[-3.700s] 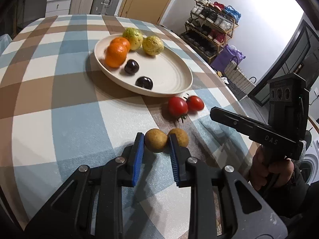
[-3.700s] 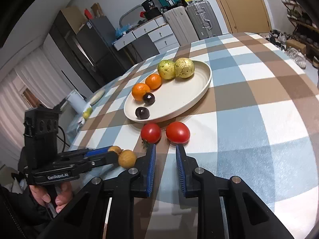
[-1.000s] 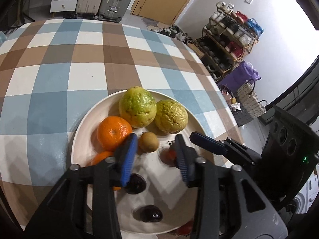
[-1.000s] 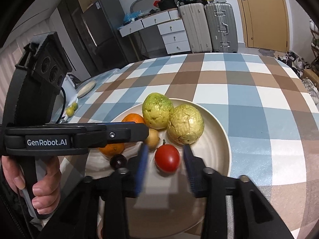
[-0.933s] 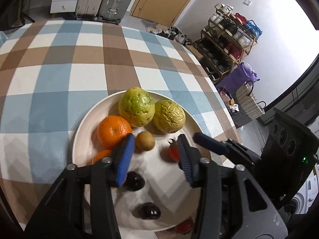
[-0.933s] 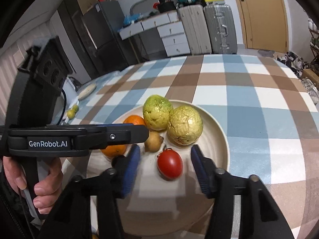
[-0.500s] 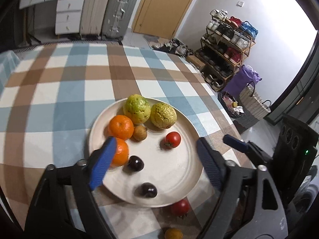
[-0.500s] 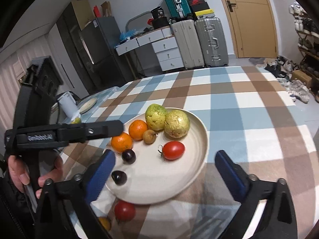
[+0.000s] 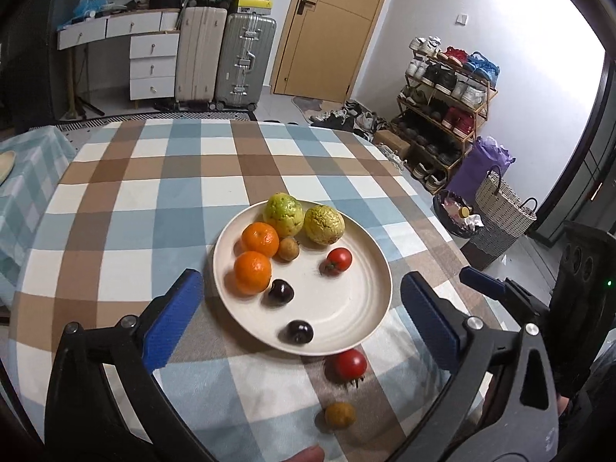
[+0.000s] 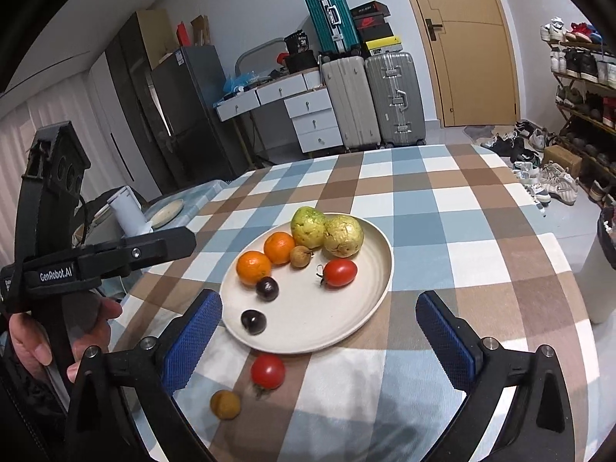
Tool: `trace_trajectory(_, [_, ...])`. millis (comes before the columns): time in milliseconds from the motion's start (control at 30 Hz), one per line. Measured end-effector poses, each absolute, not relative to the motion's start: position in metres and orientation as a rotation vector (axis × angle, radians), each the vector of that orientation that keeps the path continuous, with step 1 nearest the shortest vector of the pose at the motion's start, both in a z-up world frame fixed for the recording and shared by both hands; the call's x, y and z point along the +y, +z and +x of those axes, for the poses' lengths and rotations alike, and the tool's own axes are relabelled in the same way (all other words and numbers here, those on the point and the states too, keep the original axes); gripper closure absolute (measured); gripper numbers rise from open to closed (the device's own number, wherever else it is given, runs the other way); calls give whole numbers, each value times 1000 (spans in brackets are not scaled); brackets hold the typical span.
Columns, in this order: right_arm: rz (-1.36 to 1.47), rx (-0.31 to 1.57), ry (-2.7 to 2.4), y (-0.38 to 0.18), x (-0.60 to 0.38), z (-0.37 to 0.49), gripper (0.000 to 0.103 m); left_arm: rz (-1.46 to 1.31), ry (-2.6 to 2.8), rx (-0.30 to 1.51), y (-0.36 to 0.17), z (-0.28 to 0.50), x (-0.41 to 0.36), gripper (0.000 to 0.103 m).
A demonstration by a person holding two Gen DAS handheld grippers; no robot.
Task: Organize fruits
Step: 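Open both tools and withdraw them from the plate, then grasp the second brown kiwi with the left tool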
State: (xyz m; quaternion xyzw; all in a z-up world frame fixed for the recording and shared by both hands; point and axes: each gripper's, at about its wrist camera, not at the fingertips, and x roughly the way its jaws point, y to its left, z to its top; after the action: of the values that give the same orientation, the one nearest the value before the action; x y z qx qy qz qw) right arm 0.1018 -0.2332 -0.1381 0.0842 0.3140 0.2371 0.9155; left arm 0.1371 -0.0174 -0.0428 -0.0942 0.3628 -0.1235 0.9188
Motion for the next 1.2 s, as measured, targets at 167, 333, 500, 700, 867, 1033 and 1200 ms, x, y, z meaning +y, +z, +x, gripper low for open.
trace_trajectory(167, [175,625,478,-132,-234,83,0,-182,-242,748,-43,116,-14,1])
trace_trajectory(333, [183,627,473,-135,-233,69,0,-153,-258,757,-54,98,-16,1])
trace_trajectory(500, [176,648,479,-144,-229,54,0,-157,-270,799,-77,85,-16,1])
trace_trajectory(700, [182,684,479,-160,-229,41,0,-147,-281,852,-102,79,-20,1])
trace_trajectory(867, [198,709,469,-170,-232,36,0,-126,-297,886,-119,79,-27,1])
trace_trajectory(1033, [207,727,470,-178,-233,37,0,-89,-328,934,-134,81,-39,1])
trace_trajectory(1200, [219,742,475,-185,-233,41,0,-28,-355,951,-144,81,-54,1])
